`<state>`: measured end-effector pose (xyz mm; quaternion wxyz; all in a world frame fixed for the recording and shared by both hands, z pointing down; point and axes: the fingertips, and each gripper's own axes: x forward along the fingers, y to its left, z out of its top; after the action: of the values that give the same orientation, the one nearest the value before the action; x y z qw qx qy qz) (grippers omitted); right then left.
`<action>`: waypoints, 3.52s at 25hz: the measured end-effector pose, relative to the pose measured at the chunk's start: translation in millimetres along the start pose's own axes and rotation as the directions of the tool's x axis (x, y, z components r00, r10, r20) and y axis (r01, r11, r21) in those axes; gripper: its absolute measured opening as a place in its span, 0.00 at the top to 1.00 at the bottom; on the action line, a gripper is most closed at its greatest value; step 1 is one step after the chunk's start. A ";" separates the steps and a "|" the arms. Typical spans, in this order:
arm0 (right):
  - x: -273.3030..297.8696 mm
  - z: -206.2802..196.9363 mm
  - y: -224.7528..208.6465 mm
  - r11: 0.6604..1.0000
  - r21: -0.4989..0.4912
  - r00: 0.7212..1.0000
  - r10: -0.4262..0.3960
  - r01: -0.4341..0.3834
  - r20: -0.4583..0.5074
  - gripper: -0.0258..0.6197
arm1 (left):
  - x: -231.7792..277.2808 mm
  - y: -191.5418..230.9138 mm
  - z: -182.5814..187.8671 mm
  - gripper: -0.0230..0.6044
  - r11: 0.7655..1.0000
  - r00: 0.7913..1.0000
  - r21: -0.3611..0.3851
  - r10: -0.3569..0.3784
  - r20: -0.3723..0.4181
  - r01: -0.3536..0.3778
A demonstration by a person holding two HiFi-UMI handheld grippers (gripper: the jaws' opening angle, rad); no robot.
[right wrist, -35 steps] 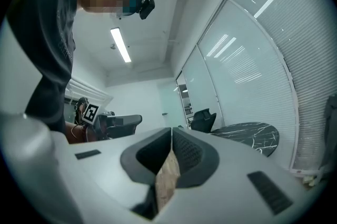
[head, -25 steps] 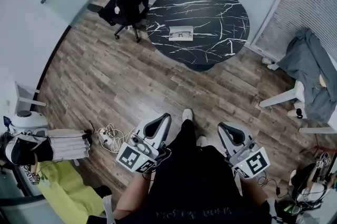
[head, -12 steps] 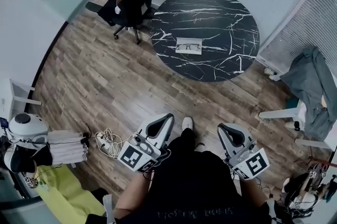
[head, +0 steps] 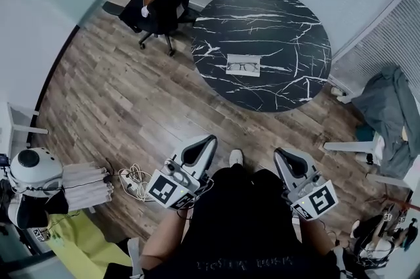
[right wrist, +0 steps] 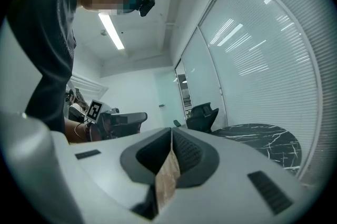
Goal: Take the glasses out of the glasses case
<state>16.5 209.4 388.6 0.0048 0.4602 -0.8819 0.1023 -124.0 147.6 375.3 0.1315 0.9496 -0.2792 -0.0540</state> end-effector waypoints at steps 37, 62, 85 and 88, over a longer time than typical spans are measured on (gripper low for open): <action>116.2 8.3 -149.9 0.992 0.041 0.991 0.123 -0.121 -0.056 0.91 | 150.5 99.0 18.1 0.93 0.999 0.998 0.035 0.043 -0.043 -0.041; 203.9 -23.2 -192.5 0.979 0.003 0.949 0.200 -0.206 -0.243 0.91 | 197.9 164.1 -15.7 0.93 1.000 0.983 0.019 0.017 -0.180 -0.014; 259.6 -145.5 -221.8 0.957 -0.049 0.797 0.209 -0.286 -0.566 0.91 | 193.0 205.2 -55.4 0.93 0.999 0.973 -0.053 -0.004 -0.231 -0.008; 269.9 -152.2 -220.2 0.949 -0.052 0.777 0.224 -0.312 -0.589 0.91 | 192.2 208.9 -56.4 0.93 0.998 0.973 -0.063 0.000 -0.229 -0.015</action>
<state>26.8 -103.5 604.0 0.2903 0.2753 -0.9004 0.1712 -60.8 -113.7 482.2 0.1937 0.9437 -0.2639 0.0472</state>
